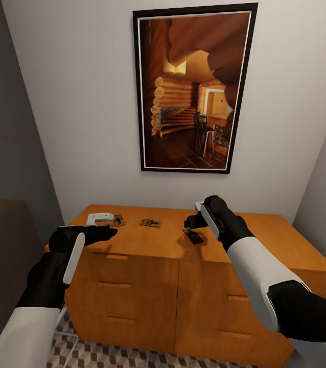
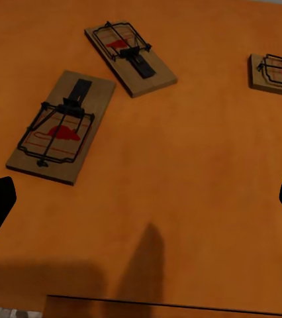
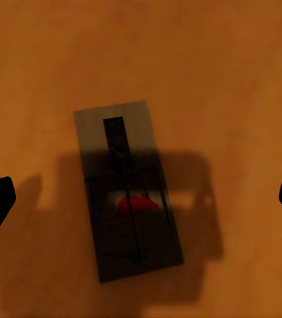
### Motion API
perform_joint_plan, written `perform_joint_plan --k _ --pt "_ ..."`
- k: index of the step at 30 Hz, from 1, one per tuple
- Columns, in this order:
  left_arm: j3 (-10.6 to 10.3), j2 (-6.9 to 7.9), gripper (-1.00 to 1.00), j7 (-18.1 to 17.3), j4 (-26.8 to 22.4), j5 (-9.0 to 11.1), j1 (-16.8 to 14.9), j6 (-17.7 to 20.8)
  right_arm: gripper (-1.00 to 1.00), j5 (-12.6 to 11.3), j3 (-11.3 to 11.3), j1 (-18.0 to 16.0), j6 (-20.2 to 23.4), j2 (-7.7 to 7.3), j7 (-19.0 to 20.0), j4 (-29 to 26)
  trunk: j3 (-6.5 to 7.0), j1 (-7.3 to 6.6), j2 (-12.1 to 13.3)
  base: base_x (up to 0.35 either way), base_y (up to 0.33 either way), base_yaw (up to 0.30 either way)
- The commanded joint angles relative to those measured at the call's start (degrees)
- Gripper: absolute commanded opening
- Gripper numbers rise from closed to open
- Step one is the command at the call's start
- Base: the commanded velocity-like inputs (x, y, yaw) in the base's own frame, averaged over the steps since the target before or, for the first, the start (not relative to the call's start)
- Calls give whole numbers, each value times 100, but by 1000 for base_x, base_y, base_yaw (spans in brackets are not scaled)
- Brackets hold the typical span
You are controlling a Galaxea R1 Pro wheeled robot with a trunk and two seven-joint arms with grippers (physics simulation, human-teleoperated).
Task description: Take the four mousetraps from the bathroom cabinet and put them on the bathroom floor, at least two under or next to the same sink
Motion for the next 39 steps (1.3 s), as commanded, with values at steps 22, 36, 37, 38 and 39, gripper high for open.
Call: perform_joint_plan --k 22,36,37,38,39 --pt "3 1 100 -4 28 32 -4 20 100 -35 15 -395 20 82 80 723 -7 0 -4 0 0 0" --pt "4 1 100 -4 29 32 -4 20 100 -41 15 -500 20 96 94 843 -7 0 -4 0 0 0" --pt "4 1 100 -4 30 32 -4 20 100 -41 15 -503 20 96 94 854 -7 0 -4 0 0 0" --pt "4 1 100 -4 29 32 -4 20 100 -41 15 -506 20 96 95 872 -7 0 -4 0 0 0" --pt "4 1 100 -4 29 32 -4 20 100 -42 15 -508 20 95 95 895 -7 0 -4 0 0 0"
